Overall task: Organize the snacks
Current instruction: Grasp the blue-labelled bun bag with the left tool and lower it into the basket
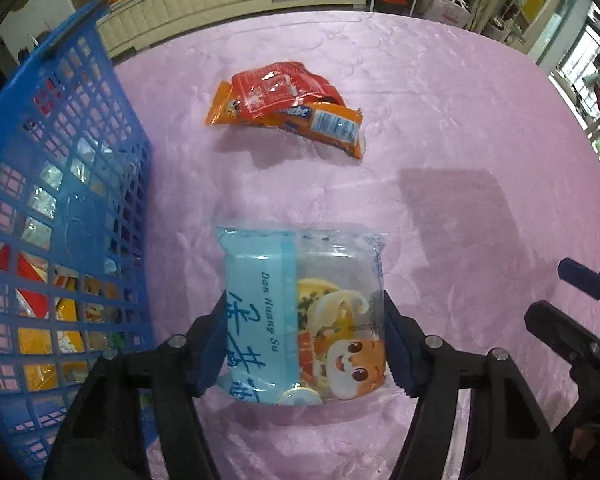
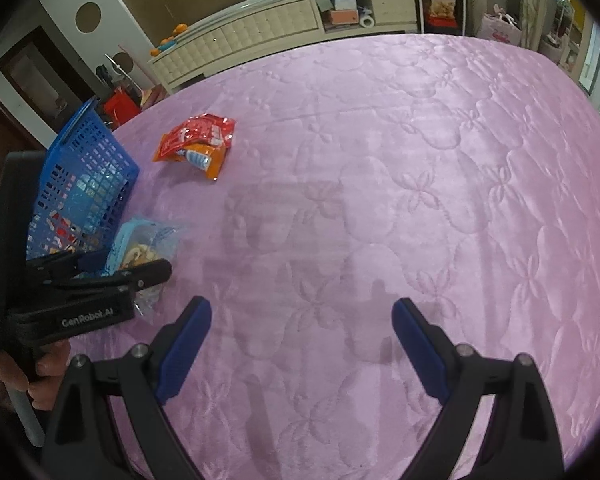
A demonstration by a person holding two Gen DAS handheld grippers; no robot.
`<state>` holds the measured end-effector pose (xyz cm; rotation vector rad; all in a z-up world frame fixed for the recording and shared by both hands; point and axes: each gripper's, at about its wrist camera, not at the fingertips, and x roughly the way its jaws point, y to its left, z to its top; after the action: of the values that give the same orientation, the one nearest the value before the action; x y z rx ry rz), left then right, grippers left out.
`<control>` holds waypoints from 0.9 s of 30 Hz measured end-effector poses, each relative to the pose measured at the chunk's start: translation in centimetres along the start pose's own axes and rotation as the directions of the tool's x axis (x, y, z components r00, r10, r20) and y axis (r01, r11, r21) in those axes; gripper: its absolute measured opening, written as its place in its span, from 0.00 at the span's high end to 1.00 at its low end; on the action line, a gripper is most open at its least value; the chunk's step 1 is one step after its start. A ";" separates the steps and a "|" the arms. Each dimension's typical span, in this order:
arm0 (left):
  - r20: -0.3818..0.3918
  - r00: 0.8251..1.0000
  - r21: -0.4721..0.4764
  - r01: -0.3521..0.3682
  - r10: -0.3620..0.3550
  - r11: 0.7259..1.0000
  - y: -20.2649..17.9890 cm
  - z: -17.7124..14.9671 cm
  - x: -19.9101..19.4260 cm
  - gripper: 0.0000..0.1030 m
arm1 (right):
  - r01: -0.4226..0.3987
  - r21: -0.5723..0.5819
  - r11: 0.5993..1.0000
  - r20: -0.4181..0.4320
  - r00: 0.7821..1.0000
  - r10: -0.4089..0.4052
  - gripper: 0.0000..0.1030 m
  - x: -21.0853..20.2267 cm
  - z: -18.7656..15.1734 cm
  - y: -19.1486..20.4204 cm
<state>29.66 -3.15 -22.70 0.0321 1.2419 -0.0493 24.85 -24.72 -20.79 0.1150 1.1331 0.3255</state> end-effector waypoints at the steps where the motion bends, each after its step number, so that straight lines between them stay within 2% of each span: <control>1: 0.005 1.000 0.013 -0.002 0.002 1.000 -0.2 -0.2 -0.1 0.38 | 0.002 0.001 1.000 -0.003 1.000 -0.002 0.09 0.0 -0.1 0.0; 7: 0.036 0.998 0.038 0.050 -0.051 0.998 -1.2 -1.8 -1.8 0.39 | 0.009 0.004 1.000 -0.011 1.000 -0.009 0.09 -0.6 -0.3 0.4; 14: 0.164 0.982 0.075 0.078 -0.089 0.994 -1.5 -1.8 -7.5 0.39 | 0.018 -0.037 0.999 0.034 0.999 -0.017 0.09 -3.9 0.7 2.4; 19: 0.264 0.961 0.085 0.058 -0.078 0.995 0.1 -1.8 -12.0 0.39 | 0.035 -0.084 0.996 0.087 0.996 -0.027 0.09 -6.4 2.4 4.7; 24: 0.304 0.951 0.046 0.049 -0.061 0.998 3.3 -1.1 -14.2 0.39 | 0.029 -0.143 0.989 0.122 0.992 -0.012 0.09 -8.0 4.5 7.4; 27: 0.323 0.946 0.001 0.033 -0.031 0.999 5.8 -0.8 -15.4 0.39 | 0.054 -0.221 0.974 0.137 0.990 -0.023 0.09 -7.8 5.8 9.1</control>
<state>24.27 3.01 -8.39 0.0001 0.9142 -0.0772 25.29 -18.13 -9.26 -0.0839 0.9582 0.4032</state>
